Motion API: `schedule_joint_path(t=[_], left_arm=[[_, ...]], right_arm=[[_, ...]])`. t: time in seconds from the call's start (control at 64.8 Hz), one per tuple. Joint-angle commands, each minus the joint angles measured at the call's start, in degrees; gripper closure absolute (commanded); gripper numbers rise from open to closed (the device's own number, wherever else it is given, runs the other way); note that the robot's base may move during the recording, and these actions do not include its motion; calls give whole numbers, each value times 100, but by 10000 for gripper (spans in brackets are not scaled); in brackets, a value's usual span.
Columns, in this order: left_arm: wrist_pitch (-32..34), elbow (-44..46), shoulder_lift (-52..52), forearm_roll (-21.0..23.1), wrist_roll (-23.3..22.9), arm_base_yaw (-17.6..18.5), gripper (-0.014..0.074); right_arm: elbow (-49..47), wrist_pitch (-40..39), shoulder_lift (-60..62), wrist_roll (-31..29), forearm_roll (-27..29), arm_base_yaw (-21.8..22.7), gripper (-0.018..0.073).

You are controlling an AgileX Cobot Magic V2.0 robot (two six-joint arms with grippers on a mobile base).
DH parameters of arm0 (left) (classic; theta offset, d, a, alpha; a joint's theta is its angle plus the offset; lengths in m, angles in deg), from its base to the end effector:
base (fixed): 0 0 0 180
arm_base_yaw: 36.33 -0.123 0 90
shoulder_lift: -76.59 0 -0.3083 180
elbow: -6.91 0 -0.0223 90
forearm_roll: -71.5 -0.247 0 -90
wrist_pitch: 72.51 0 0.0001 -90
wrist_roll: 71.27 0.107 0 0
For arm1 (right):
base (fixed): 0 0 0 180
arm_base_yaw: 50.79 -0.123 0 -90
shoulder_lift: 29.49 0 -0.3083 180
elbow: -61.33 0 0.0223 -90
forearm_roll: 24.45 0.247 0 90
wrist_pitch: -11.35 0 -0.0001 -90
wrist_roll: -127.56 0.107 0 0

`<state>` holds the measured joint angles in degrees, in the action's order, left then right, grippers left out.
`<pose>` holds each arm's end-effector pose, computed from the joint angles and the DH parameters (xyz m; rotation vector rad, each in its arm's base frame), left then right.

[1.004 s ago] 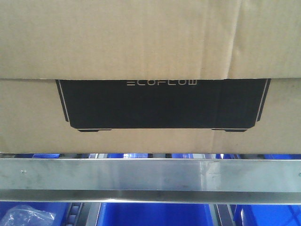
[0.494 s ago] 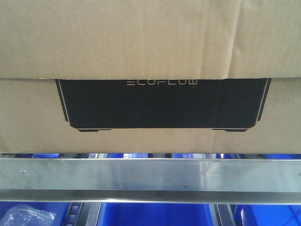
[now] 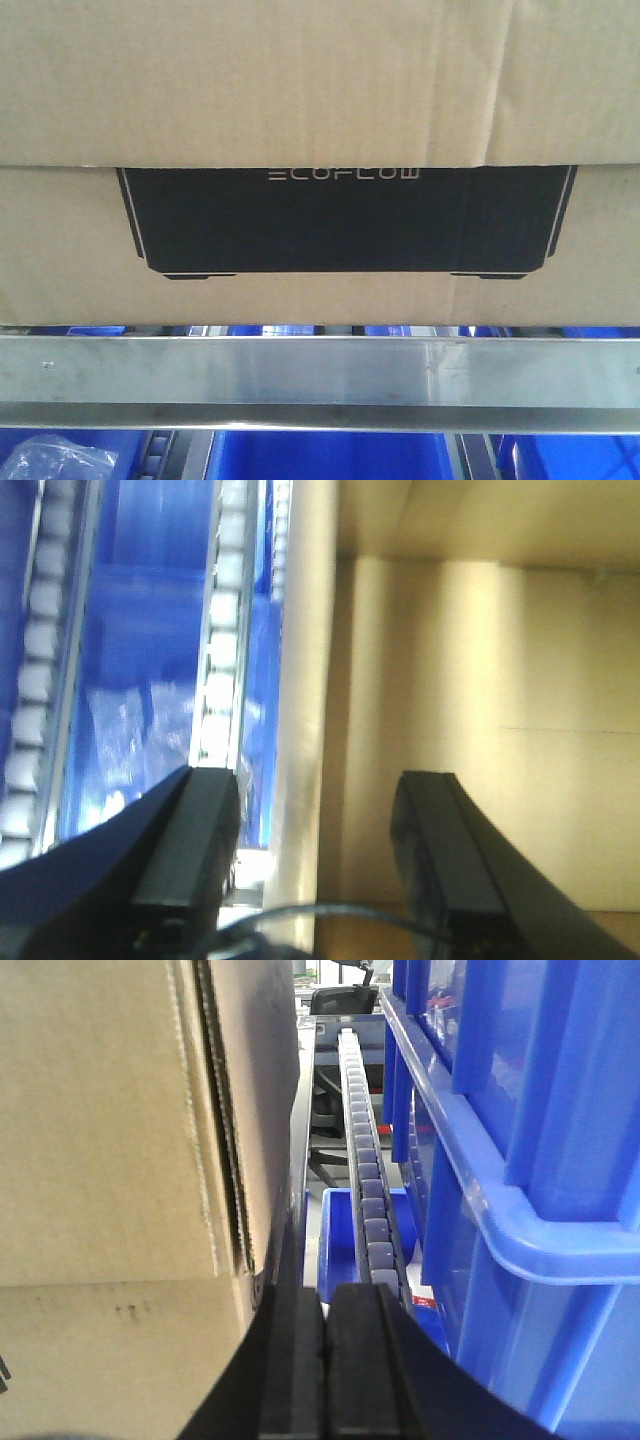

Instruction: Grab box from left shelf to table start

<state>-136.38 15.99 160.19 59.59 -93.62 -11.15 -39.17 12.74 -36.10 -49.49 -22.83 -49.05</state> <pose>0.2511 -0.0961 0.4387 0.0838 2.3898 -0.1230 0.0456 -0.0013 0.2021 0.0835 1.5250 0.0399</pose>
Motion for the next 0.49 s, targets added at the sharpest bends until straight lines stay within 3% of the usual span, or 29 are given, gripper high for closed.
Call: schedule_joint_path(t=[0.0, 0.402, 0.479], left_arm=[[254, 207, -69, 12, -27, -13, 323], [235, 220, 197, 172, -4, -251, 323], [235, 220, 200, 350, 262, -320, 333]], right_arm=[[-101, -542, 80, -48, 21, 41, 510], [-101, -542, 80, -48, 21, 41, 510], [-101, -542, 80, -48, 21, 41, 510]])
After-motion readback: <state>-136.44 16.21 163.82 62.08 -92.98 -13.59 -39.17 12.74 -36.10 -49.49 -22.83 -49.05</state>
